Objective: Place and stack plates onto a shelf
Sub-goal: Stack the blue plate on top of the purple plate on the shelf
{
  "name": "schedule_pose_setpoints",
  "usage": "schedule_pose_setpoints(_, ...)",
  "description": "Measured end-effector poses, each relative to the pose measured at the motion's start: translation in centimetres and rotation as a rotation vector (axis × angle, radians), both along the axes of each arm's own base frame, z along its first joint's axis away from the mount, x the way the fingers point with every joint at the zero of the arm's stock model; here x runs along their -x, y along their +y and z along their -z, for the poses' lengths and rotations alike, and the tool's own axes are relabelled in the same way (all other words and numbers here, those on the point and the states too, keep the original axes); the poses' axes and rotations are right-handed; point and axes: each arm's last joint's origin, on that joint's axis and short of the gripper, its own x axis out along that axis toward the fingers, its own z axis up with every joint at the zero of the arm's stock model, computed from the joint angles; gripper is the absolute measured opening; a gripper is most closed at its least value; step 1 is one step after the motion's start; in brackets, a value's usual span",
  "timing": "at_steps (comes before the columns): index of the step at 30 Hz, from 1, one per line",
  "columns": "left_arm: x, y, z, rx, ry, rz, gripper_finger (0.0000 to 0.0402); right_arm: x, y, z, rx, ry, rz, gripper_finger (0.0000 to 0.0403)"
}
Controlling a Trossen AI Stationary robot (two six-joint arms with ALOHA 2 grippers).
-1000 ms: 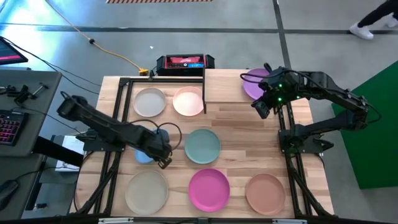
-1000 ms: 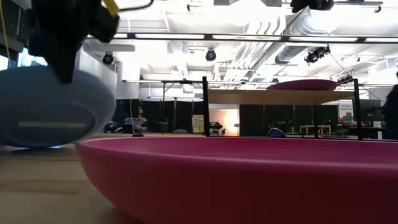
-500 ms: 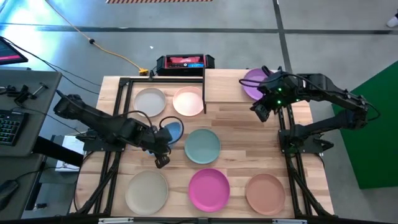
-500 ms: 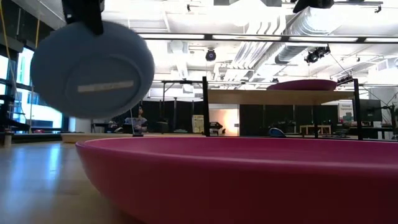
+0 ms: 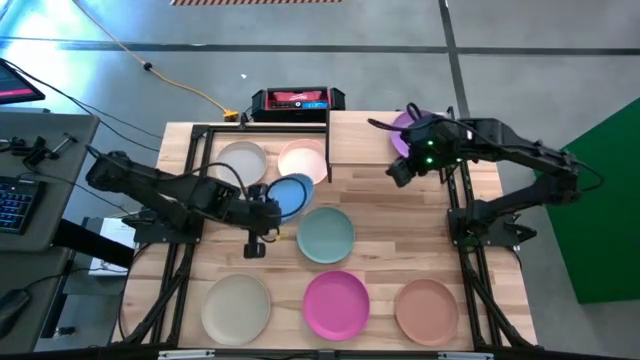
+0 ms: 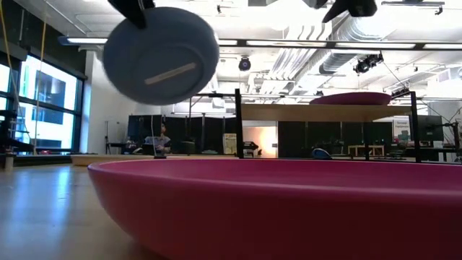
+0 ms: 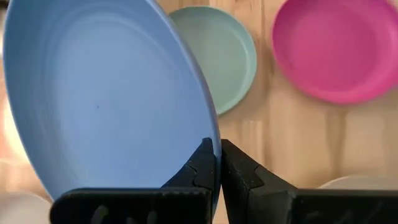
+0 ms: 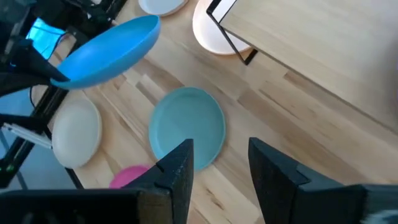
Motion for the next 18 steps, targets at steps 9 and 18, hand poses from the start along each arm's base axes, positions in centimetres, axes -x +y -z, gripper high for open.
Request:
schedule_pose_setpoints(9, -0.1, 0.8, -0.6, -0.311, 0.035, 0.313, 0.0001, -3.7, -0.7, 1.4, -0.052, -0.019, 0.074, 0.0133)
schedule_pose_setpoints(18, -0.1, 0.9, -0.7, -0.534, 0.092, 0.565, 0.0001, -7.3, -1.4, 2.8, -0.046, -0.068, 0.080, 0.0133)
